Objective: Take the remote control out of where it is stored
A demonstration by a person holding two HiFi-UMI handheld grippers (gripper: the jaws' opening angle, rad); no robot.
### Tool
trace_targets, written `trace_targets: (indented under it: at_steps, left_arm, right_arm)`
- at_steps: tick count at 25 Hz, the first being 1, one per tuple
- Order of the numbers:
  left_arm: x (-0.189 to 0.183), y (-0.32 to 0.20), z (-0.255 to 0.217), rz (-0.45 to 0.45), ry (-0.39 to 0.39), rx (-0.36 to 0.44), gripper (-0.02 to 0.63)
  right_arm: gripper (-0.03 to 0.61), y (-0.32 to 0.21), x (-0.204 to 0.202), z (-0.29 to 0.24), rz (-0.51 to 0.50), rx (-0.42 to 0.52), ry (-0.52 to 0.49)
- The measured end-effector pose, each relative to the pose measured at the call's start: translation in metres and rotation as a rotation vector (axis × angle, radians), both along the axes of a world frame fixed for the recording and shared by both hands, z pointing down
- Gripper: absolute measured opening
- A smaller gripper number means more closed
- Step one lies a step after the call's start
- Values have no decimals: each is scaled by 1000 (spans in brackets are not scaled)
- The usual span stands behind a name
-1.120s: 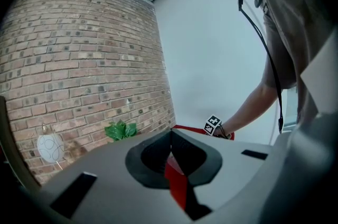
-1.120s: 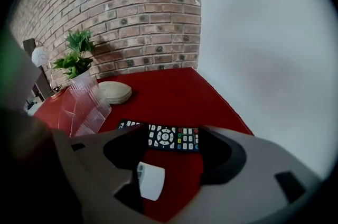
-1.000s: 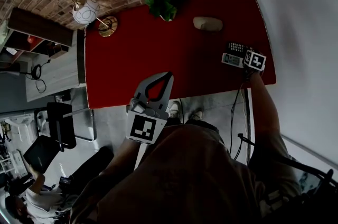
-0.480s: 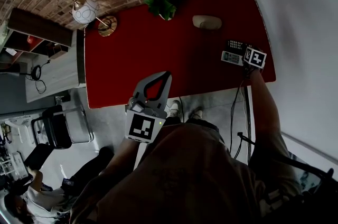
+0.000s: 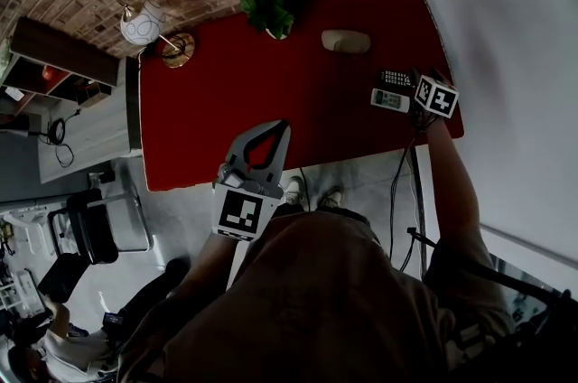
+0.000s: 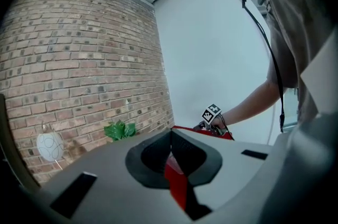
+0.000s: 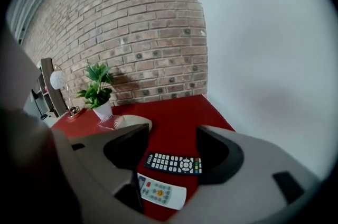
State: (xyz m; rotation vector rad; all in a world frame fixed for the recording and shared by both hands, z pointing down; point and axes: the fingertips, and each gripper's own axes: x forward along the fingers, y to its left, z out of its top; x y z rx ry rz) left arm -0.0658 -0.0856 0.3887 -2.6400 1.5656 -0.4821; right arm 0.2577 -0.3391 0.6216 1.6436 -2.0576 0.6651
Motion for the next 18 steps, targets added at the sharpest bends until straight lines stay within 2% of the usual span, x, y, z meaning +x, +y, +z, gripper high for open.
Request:
trace_targets:
  at_steps: [4,12,18]
  left_arm:
    - [-8,-3,7,-29,21,-40,11]
    - [-11,-12,0,-14,39,-18,11]
    - [-15,-20,-13,-9,53,22,11]
  right_arm:
    - [279,6,-15,-52,-44,108,-45]
    - [279,45,-48,-153,-140,358,-25]
    - [279,87,-81,-208,-209,450,-135]
